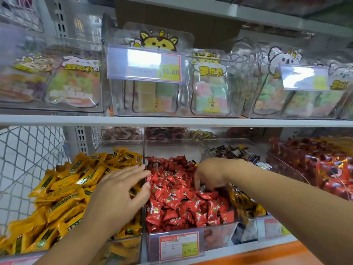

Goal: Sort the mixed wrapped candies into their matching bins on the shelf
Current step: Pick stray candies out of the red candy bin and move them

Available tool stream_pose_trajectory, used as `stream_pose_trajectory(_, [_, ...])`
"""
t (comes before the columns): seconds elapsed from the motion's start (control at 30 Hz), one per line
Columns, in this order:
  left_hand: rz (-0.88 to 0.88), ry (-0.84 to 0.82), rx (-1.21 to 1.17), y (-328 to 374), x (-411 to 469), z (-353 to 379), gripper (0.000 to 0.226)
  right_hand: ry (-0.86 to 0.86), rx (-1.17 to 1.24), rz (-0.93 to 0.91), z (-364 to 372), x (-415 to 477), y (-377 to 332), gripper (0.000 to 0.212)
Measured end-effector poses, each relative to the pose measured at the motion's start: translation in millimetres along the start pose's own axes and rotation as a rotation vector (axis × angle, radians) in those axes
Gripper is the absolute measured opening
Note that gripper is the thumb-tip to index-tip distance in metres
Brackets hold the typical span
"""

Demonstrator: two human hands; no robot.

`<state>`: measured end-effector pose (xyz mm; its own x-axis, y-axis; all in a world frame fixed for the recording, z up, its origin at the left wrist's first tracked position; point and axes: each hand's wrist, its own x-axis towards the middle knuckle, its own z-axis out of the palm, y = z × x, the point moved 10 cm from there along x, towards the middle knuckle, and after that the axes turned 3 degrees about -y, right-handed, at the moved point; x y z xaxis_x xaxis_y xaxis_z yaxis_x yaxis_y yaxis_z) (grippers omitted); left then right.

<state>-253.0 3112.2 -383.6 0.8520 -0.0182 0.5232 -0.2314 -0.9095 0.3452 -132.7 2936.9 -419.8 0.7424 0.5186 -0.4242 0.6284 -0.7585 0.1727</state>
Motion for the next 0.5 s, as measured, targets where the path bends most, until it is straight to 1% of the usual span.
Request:
stream_pose_trajectory(0.1, [-0.002,-0.006,0.003,0,1,1,0.061,0.081,0.122,-0.020,-9,-8,1,0.026])
stream_pose_trajectory(0.17, [-0.003,-0.004,0.001,-1,1,1,0.061,0.211,0.224,-0.029,-28,-23,13,0.021])
stream_pose_trajectory(0.2, [-0.004,-0.004,0.002,-1,0,1,0.061,0.275,0.214,0.013,-40,-33,28,0.023])
stream_pose_trajectory(0.23, [-0.005,-0.002,0.003,0,0,1,0.060,0.317,0.144,0.086,-51,-42,47,0.025])
stream_pose_trajectory(0.3, [-0.018,-0.007,-0.008,-1,-1,1,0.061,0.341,-0.023,0.261,-65,-59,80,0.028])
stream_pose_trajectory(0.33, [-0.027,-0.014,-0.018,-1,-1,2,0.062,0.333,-0.077,0.295,-69,-62,85,0.029])
stream_pose_trajectory(0.37, [-0.034,-0.020,-0.026,-1,0,2,0.063,0.330,-0.048,0.267,-71,-59,80,0.029])
stream_pose_trajectory(0.43, [-0.042,-0.029,-0.032,-2,1,2,0.066,0.313,0.168,0.127,-73,-44,51,0.028])
stream_pose_trajectory(0.47, [-0.043,-0.036,-0.032,-2,1,2,0.067,0.277,0.223,0.087,-72,-32,37,0.029])
stream_pose_trajectory(0.5, [-0.043,-0.044,-0.035,-3,1,3,0.068,0.224,0.203,0.075,-68,-16,30,0.033])
